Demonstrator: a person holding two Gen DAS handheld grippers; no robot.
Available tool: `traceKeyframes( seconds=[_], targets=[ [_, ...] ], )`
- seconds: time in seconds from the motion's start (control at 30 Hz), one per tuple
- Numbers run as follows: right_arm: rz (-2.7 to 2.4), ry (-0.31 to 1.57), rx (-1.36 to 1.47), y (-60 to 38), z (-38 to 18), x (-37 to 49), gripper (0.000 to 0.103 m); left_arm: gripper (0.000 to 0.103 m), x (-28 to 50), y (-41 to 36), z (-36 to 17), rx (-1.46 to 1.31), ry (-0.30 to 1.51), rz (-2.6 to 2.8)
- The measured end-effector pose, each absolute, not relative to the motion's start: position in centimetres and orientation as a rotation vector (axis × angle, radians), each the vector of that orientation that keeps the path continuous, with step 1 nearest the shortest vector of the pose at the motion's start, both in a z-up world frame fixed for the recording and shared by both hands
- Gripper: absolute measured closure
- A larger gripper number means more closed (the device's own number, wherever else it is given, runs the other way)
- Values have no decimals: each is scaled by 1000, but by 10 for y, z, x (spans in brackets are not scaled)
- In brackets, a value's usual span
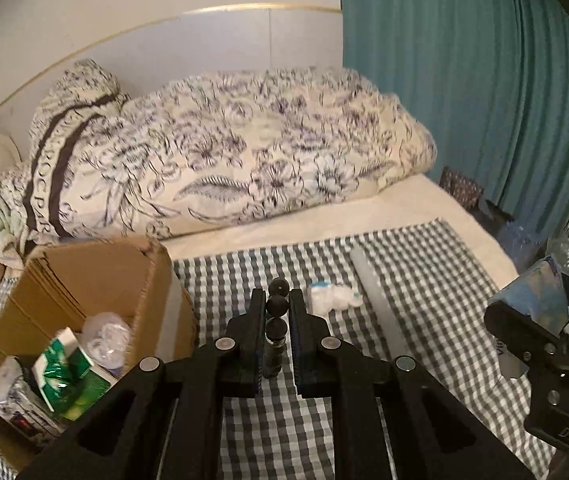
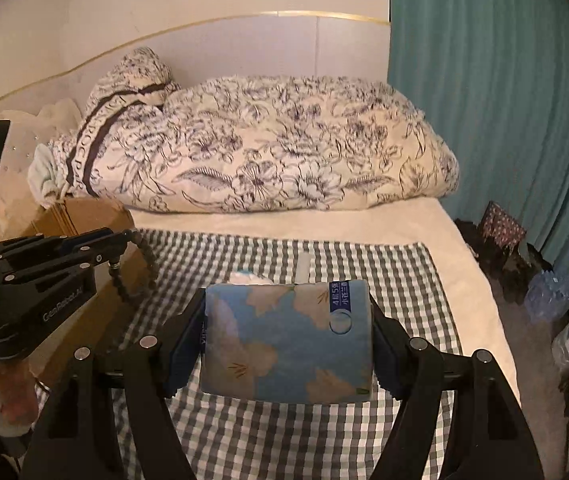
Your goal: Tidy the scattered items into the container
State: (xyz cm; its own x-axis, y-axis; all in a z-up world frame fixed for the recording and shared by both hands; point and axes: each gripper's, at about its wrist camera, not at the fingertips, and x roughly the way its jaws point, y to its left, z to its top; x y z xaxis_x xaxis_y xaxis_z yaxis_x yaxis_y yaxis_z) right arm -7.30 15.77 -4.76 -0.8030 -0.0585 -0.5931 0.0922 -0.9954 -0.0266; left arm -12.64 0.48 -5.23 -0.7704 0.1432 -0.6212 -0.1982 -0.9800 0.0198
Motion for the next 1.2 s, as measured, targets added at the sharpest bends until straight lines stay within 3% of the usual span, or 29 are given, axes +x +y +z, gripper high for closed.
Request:
traceKeyframes(
  seconds=[0.53, 1.2],
  targets=[
    [-2932, 94, 759, 123, 7, -42, 32, 92, -82, -36, 4, -796, 70, 2919],
    [-2839, 92, 629, 65, 41, -18, 32, 92, -38, -106, 37, -740, 13, 3077]
  ],
)
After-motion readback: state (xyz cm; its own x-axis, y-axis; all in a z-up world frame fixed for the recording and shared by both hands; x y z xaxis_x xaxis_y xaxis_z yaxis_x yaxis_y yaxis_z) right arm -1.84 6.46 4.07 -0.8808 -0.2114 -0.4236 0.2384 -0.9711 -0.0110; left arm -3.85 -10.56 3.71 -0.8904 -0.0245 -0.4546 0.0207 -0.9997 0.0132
